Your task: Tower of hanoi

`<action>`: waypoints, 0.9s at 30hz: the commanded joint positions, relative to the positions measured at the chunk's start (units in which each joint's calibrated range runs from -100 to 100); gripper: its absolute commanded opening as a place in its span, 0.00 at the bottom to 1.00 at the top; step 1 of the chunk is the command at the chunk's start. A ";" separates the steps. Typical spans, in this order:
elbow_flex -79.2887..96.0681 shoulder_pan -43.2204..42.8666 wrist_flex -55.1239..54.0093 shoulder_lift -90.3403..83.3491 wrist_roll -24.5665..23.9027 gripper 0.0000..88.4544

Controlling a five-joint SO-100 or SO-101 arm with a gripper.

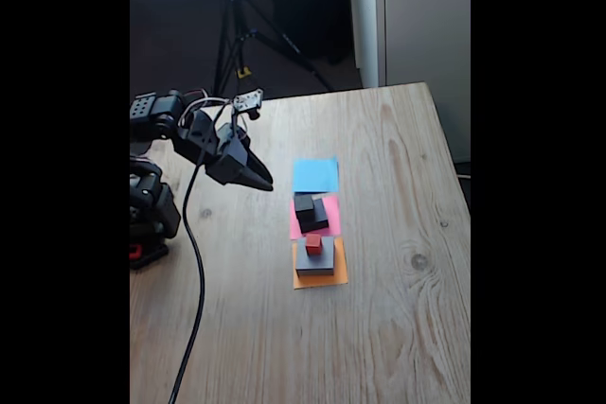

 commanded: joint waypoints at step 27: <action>16.20 18.89 -22.03 -8.33 0.69 0.31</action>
